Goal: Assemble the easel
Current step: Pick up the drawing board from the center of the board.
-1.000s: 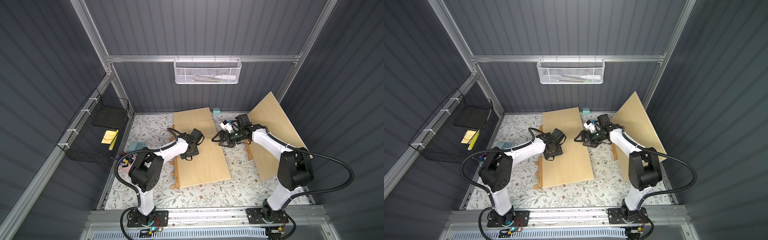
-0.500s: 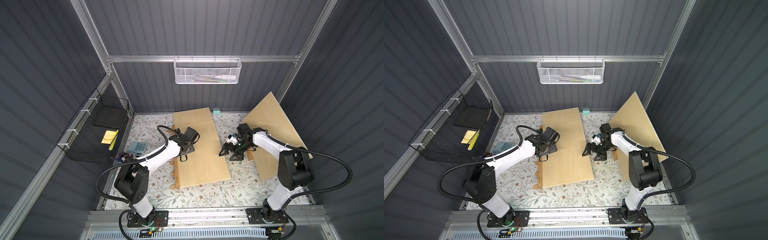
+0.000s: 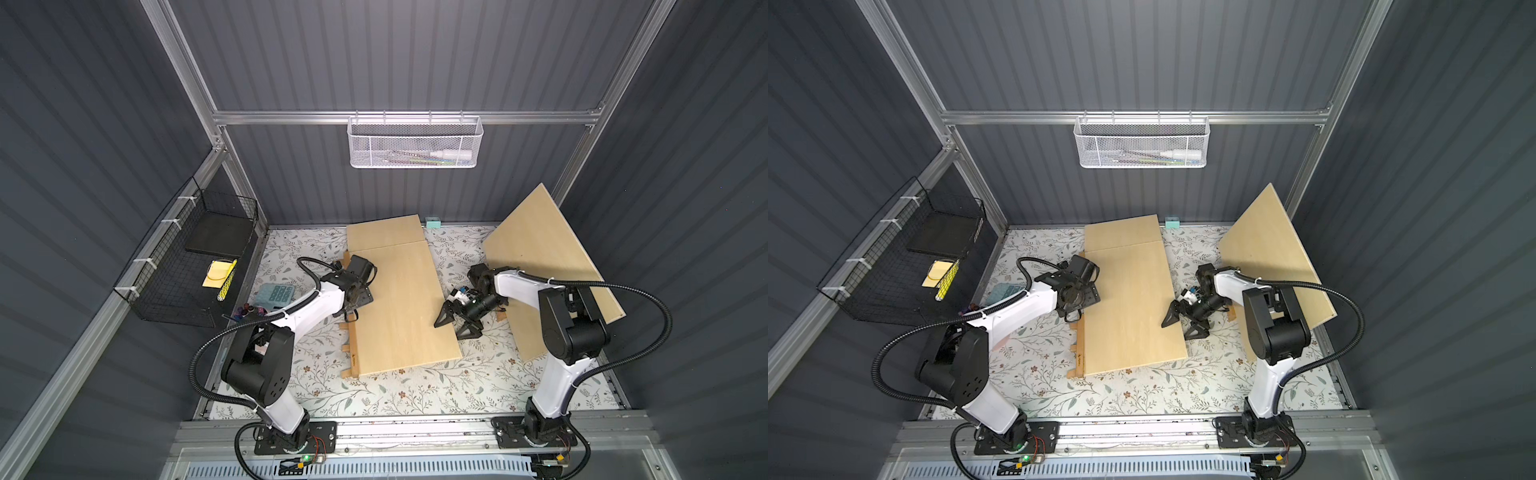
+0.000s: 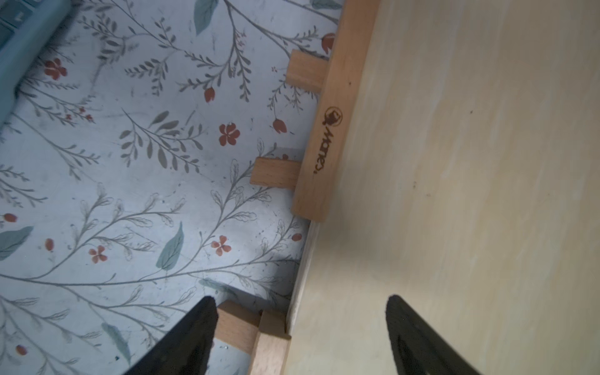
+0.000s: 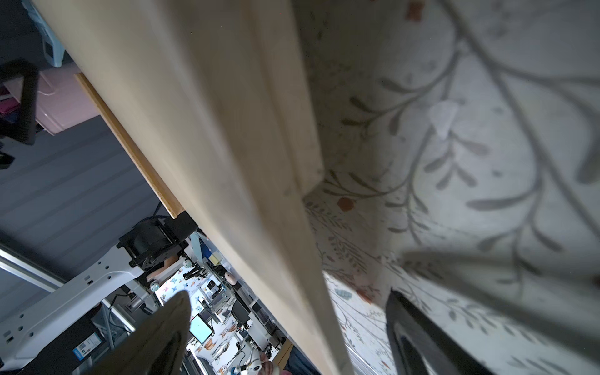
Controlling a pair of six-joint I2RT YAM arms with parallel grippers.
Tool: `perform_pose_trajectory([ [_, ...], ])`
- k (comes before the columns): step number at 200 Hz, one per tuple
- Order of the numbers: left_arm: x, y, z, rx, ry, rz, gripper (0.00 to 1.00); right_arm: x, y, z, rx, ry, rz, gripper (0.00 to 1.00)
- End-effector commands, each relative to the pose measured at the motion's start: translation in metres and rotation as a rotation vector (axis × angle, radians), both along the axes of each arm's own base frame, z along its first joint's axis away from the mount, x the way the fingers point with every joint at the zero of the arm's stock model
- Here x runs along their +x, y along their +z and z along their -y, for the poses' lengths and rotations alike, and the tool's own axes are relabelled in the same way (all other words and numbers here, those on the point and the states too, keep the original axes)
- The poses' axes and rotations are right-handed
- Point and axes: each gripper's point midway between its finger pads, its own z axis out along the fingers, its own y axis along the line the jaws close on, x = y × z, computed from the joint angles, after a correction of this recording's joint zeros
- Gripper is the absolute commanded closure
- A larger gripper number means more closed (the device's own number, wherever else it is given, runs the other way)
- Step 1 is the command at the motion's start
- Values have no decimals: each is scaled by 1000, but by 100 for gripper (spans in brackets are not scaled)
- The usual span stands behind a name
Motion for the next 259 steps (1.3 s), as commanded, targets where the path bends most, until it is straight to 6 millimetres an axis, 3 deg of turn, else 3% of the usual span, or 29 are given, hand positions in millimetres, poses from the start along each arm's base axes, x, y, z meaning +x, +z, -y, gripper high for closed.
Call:
perform_pose_trajectory([
  [1,-2,-17,11,-44,-51,0,18,4,10,-10,69,19,9,7],
  [49,-2,-32,21,-114,-76,26,22,7,22,-18,134,29,33,7],
  [121,0,-38,41,-143,-154,-9,27,23,123,-45,399,59,283,8],
  [172,7,-29,52,-182,-171,10,27,26,144,-43,383,77,346,11],
  [210,9,-24,61,-227,-181,29,27,37,165,-55,413,100,447,26],
  [221,10,-22,64,-241,-182,36,27,39,172,-61,415,123,478,37],
  [231,11,-21,66,-253,-181,40,27,40,178,-68,417,144,506,53],
  [250,15,-14,71,-278,-181,55,27,42,187,-80,431,167,539,65],
  [259,18,-11,75,-293,-182,65,26,44,190,-85,436,169,542,75],
])
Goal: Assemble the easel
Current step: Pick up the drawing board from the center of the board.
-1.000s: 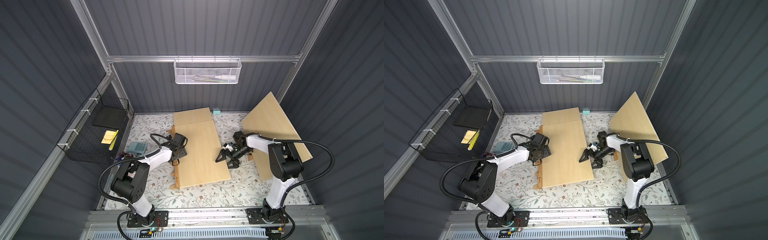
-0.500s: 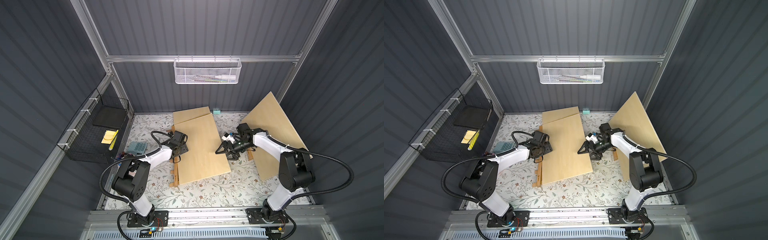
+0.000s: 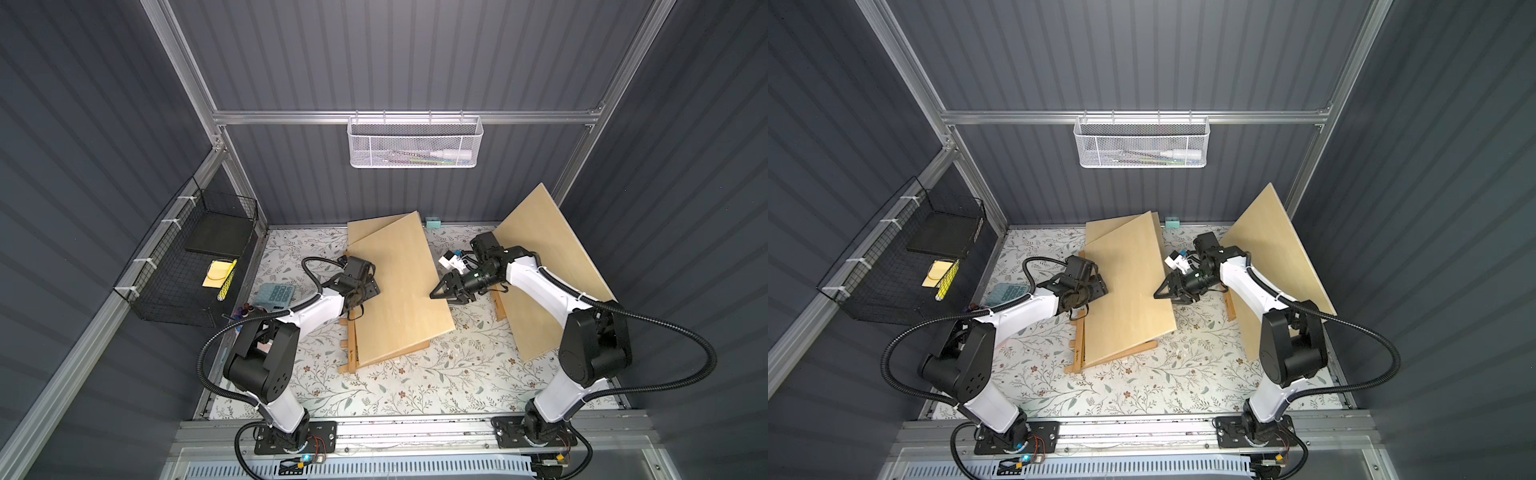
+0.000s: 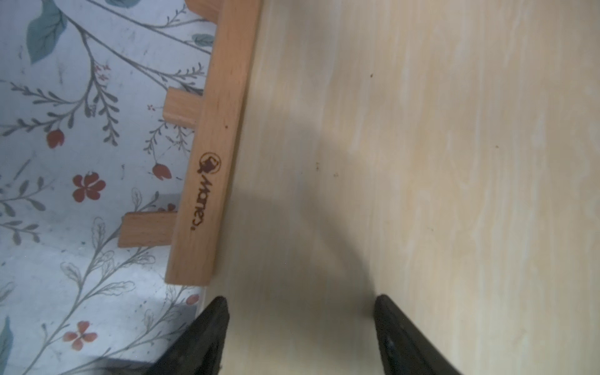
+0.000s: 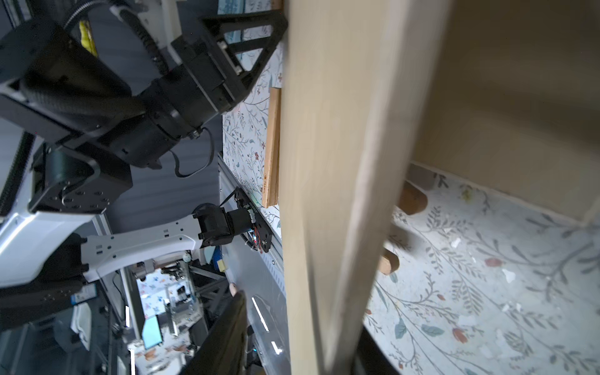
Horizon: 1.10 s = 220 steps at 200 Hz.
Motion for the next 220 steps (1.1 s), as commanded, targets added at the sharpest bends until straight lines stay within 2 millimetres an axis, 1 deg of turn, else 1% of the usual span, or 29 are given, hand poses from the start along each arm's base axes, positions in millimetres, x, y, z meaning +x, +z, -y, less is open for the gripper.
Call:
perform_pose_trajectory([
  [1,-26,-23,29,-52,-119,-120,26,3,51,-37,162,104,158,75],
  [12,-22,-18,32,-65,-119,-111,25,7,55,-41,162,95,161,86],
  [26,-16,-4,37,-79,-128,-92,24,12,59,-43,140,74,183,100],
  [38,-11,14,41,-96,-133,-65,23,17,63,-41,99,46,215,100],
  [55,-3,50,48,-127,-144,-15,20,23,71,-35,36,4,264,100],
  [66,1,74,52,-144,-156,11,15,25,75,-30,-8,-11,297,100],
  [87,7,120,68,-212,-201,61,6,26,85,-25,-70,-23,360,100],
  [90,6,123,70,-219,-208,59,5,26,87,-24,-79,-26,369,100],
  [91,8,130,72,-227,-212,71,5,26,87,-24,-81,-26,372,100],
  [93,9,139,74,-240,-216,83,4,26,88,-24,-88,-26,377,100],
  [99,10,151,79,-259,-226,89,1,26,92,-23,-106,-26,400,100],
  [116,8,183,94,-291,-267,113,1,24,104,-22,-161,-17,468,100],
  [120,7,187,96,-289,-273,111,1,24,107,-23,-177,-13,487,100],
  [128,7,201,101,-293,-283,124,1,23,113,-24,-208,-2,524,100],
  [141,7,213,105,-298,-284,126,1,21,123,-26,-264,15,595,100],
  [159,9,219,108,-309,-277,107,1,16,135,-32,-331,48,689,100],
  [160,9,221,108,-310,-276,107,1,18,137,-31,-344,41,701,100],
  [171,10,217,109,-298,-264,70,1,18,144,-32,-399,47,761,100],
  [184,10,217,109,-287,-258,47,1,17,152,-35,-452,60,832,100],
  [204,9,218,104,-261,-234,19,1,19,166,-36,-540,62,941,100],
  [220,6,220,97,-240,-216,4,4,20,175,-35,-584,48,1003,100],
])
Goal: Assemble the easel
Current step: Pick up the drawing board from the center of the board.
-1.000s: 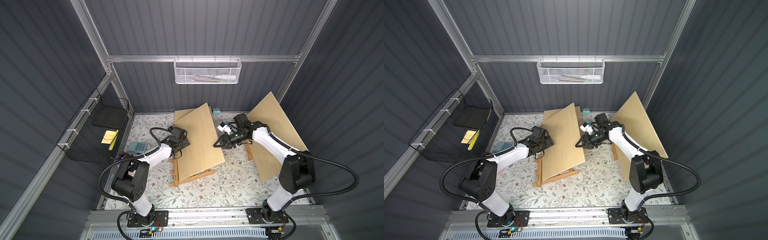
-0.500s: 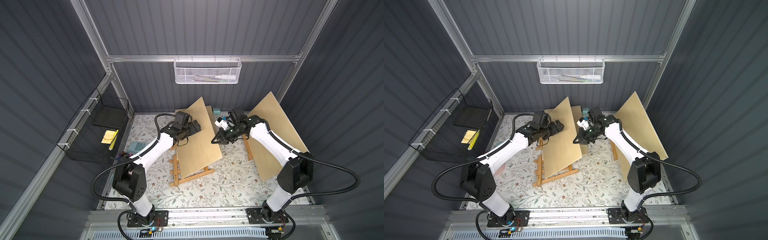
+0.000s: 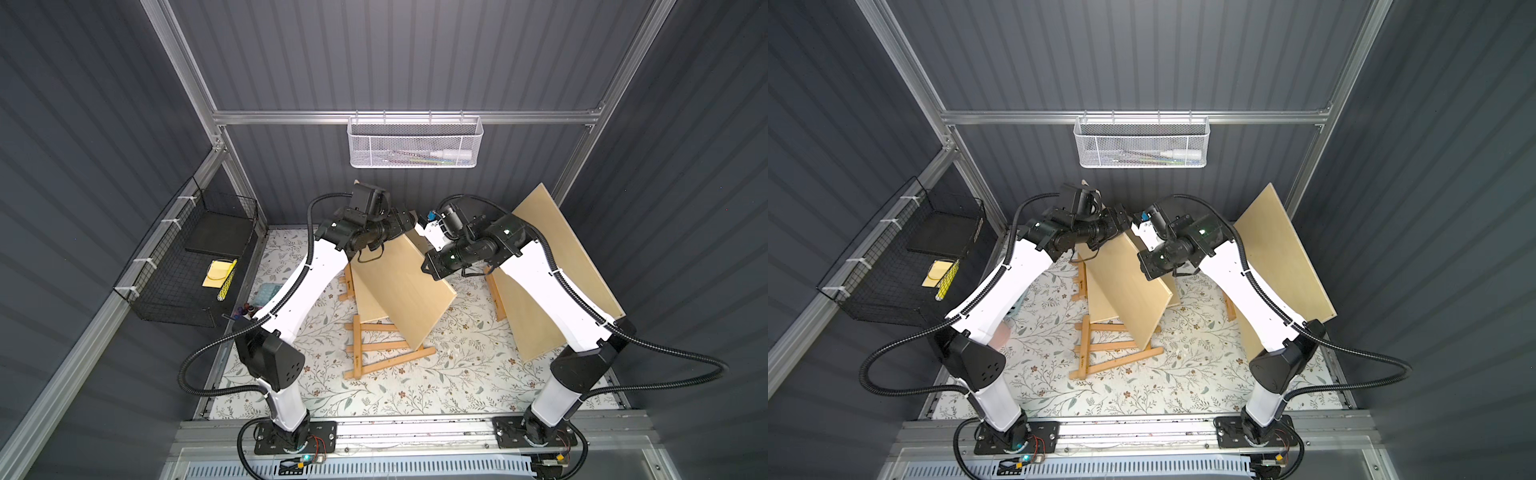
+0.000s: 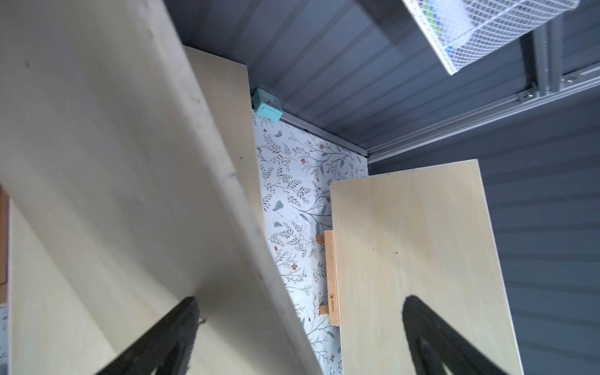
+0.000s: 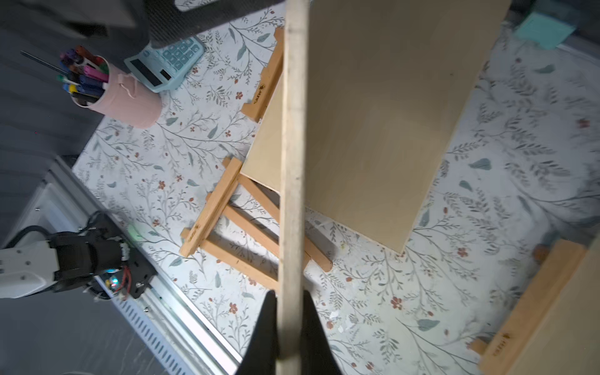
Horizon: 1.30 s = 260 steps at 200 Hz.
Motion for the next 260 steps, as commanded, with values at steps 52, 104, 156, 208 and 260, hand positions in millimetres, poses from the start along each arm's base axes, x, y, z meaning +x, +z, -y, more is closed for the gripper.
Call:
perform_pose_trajectory([
  [52,-30,-24,-19,67,42,-156,27,1,75,-18,-58,126,464,100],
  [104,-31,-17,-22,-18,90,-126,65,-26,68,-45,-53,250,465,100],
  [156,-22,6,-26,-45,121,-31,99,-38,50,-55,7,255,376,97],
  [208,-10,34,-35,-14,146,85,100,-51,42,-28,74,183,309,39],
  [260,-13,66,-44,-3,126,251,100,-30,5,93,179,-329,82,16],
])
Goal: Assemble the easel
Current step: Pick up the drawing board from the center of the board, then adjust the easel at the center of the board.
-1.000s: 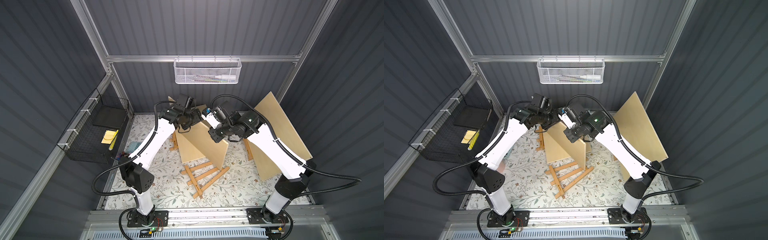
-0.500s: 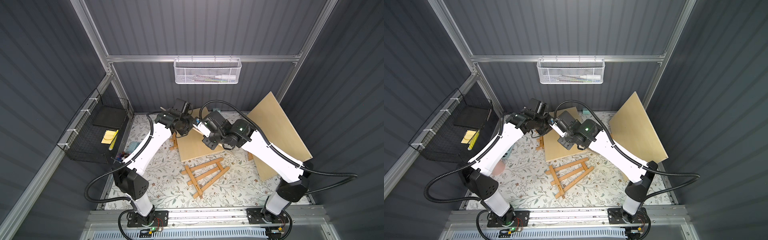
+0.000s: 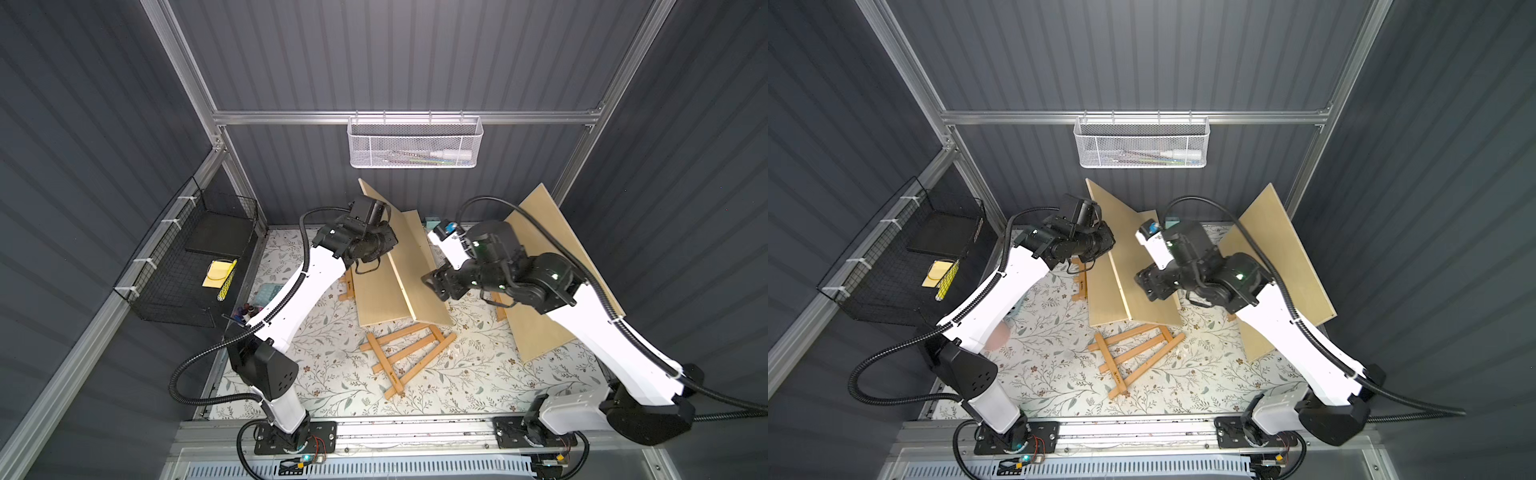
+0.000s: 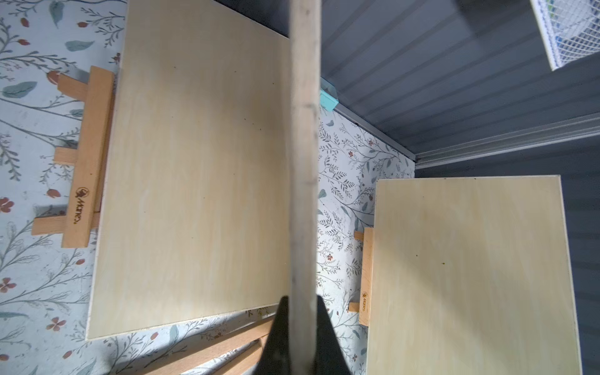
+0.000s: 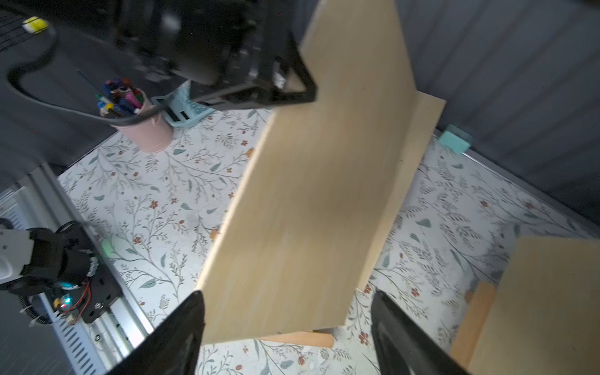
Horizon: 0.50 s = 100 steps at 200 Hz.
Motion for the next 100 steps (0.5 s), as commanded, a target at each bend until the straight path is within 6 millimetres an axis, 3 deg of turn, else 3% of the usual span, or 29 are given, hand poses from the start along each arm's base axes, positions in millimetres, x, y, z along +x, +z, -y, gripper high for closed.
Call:
perform_pose_trajectory([
  [1,4,87,-10,-66,-13,310,100,6,-37,50,100,-263,-204,16],
  [11,2,100,-10,-94,-29,373,100,4,-63,68,89,-330,-298,16],
  [22,-1,118,-11,-130,-33,445,100,-4,-96,75,46,-339,-427,16],
  [55,-9,164,-25,-129,-18,608,100,-50,-177,53,-63,-185,-844,11],
  [77,-17,185,-52,-62,71,668,100,-65,-221,47,-161,-151,-952,8],
  [100,-27,194,-89,17,207,679,100,-66,-248,38,-267,-120,-994,7],
])
